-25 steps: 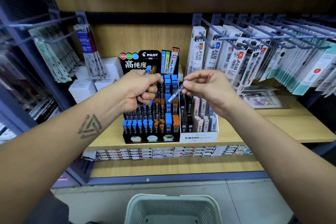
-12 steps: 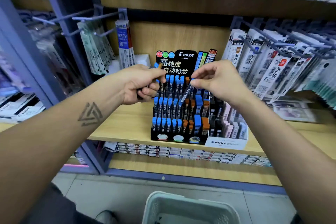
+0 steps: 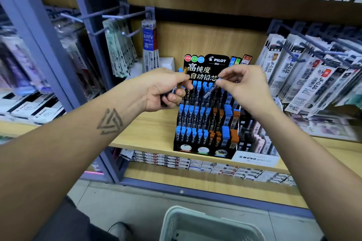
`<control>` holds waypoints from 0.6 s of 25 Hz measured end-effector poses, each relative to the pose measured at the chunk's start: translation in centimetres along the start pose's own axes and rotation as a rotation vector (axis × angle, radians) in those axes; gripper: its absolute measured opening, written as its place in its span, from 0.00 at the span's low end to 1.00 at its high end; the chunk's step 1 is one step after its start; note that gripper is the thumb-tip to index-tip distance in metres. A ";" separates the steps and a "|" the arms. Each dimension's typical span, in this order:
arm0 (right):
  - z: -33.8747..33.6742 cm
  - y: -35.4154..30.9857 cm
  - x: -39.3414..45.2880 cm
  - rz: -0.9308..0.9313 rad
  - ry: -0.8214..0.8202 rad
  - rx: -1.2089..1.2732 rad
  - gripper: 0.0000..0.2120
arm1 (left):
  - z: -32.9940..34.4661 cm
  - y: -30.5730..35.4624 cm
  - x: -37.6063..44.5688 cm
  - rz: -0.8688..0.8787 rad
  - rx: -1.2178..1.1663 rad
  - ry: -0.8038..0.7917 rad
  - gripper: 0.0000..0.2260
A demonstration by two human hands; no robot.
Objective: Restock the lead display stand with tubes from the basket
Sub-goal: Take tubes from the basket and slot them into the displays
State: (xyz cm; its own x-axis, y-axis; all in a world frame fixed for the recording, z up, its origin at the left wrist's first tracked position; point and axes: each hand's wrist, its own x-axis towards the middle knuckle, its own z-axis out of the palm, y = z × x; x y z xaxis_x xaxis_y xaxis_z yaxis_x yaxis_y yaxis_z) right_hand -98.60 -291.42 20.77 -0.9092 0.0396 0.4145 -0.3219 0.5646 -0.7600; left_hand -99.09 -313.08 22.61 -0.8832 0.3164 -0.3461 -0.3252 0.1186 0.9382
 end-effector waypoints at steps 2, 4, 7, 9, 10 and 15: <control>0.4 0.1 0.3 -0.018 0.013 -0.103 0.04 | 0.1 -0.2 0.1 -0.014 0.008 0.009 0.11; 1.0 0.4 0.3 -0.034 -0.023 -0.209 0.03 | 0.2 -0.3 0.3 -0.021 0.016 0.016 0.11; 0.8 0.4 0.9 -0.027 0.009 -0.166 0.04 | 0.0 0.1 0.7 -0.018 0.017 0.035 0.11; 0.9 0.1 1.3 -0.028 0.042 -0.097 0.04 | -0.3 0.3 1.0 -0.022 0.004 0.056 0.12; 1.3 -0.1 1.4 -0.033 0.049 -0.070 0.04 | -0.5 0.3 1.0 -0.022 -0.002 0.066 0.12; 4.5 -0.1 1.5 -0.183 0.045 -0.212 0.04 | -0.5 0.3 1.2 -0.016 -0.013 0.080 0.12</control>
State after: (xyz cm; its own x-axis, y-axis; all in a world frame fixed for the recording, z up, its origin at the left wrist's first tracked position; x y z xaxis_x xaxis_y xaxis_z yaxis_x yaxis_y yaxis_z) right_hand -101.07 -295.16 19.20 -0.8266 -0.0448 0.5610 -0.4129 0.7256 -0.5504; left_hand -100.36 -313.14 22.47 -0.9020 0.2383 -0.3599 -0.3429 0.1108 0.9328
